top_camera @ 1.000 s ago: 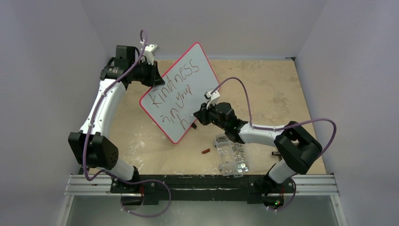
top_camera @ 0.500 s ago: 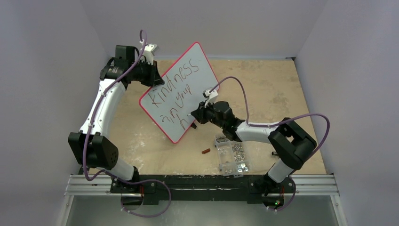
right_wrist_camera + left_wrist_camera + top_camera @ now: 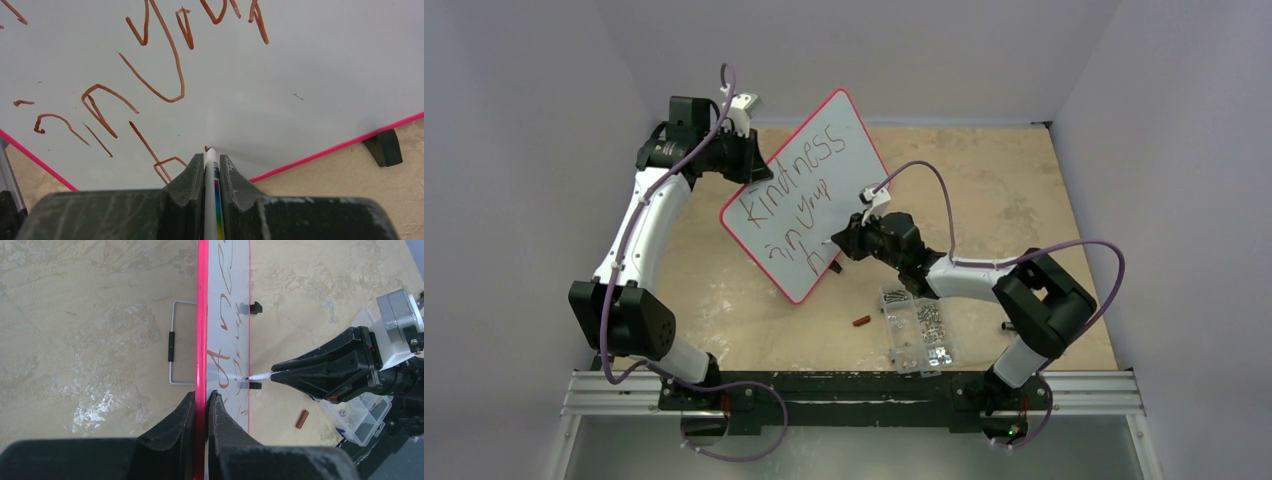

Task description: Write a sentence on the whiteboard

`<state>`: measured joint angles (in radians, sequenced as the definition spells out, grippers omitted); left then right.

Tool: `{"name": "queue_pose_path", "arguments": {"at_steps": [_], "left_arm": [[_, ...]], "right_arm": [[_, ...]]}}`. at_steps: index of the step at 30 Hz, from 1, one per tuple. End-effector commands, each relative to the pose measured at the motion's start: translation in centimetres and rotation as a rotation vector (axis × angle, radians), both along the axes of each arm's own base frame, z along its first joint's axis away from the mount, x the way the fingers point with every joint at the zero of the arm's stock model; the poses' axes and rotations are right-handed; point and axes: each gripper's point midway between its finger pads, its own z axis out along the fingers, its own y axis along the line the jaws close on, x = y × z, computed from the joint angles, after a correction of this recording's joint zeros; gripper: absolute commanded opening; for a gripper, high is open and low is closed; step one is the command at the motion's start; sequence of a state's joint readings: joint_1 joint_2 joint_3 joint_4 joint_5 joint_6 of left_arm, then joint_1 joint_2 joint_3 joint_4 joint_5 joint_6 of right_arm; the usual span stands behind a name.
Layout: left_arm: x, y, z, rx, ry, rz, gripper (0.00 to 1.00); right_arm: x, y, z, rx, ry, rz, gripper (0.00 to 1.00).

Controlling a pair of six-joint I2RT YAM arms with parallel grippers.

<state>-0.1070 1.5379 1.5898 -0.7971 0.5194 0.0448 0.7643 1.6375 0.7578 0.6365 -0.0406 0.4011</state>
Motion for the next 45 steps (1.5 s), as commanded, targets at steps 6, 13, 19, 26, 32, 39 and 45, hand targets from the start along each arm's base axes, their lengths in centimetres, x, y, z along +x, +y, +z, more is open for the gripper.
{"name": "queue_pose_path", "arguments": {"at_steps": [6,13,19,26,32,39,45], "left_arm": [[0.7,2.0,-0.7,0.107,-0.037,0.047,0.0],[0.7,2.0,-0.7,0.107,-0.037,0.046,0.0],[0.6,1.9,-0.7,0.104,-0.036,0.046,0.0],[0.6,2.0,-0.7,0.106,-0.037,0.047,0.0],[0.6,2.0,-0.6,0.105,-0.042,0.047,0.0],[0.5,2.0,-0.6,0.105,-0.041,0.048,0.0],[0.5,2.0,-0.6,0.105,-0.041,0.048,0.0]], "right_arm": [[2.0,0.6,3.1,0.06,-0.061,-0.023,0.0],[1.3,1.2,3.5,0.081,-0.069,0.028,0.0],[0.6,1.4,3.1,0.089,-0.054,0.06,0.0],[-0.2,1.6,2.1,0.088,-0.027,0.083,0.0],[-0.7,0.9,-0.1,0.052,0.023,0.07,0.0],[-1.2,-0.1,-2.1,0.012,0.062,0.045,0.0],[-0.3,-1.2,-2.4,-0.026,0.067,-0.027,0.0]]}}
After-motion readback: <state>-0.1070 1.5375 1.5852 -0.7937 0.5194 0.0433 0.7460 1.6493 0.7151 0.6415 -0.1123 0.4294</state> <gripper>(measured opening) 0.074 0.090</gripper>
